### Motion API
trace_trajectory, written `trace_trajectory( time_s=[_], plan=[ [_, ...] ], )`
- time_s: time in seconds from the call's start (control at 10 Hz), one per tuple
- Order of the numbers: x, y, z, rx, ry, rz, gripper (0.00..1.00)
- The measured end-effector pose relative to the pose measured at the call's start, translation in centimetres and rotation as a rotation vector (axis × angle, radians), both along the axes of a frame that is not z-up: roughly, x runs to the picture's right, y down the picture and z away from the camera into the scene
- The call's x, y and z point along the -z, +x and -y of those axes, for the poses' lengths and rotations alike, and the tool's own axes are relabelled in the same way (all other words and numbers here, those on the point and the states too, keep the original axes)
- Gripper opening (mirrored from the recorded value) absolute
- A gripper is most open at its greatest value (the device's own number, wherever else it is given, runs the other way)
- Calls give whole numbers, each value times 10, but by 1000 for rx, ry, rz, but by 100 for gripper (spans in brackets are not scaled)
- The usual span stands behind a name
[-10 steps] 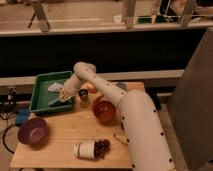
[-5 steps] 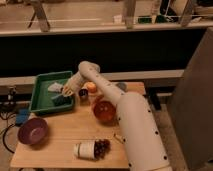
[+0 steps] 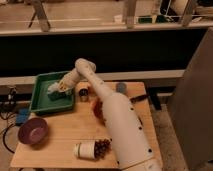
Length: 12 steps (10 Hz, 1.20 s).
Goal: Wipe tray with sponge
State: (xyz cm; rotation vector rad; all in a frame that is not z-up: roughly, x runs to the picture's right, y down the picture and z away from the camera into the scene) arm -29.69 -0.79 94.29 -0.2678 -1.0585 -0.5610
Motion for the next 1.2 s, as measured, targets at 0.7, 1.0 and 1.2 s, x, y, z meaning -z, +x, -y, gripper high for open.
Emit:
trace_trajectory(
  time_s=[0.7,1.0,1.2],
  plan=[
    [34,-49,-26,69,-6,114,0],
    [55,-53,-56,140,-33,154,0],
    [60,-40,-68,156,-54,151,0]
  ],
)
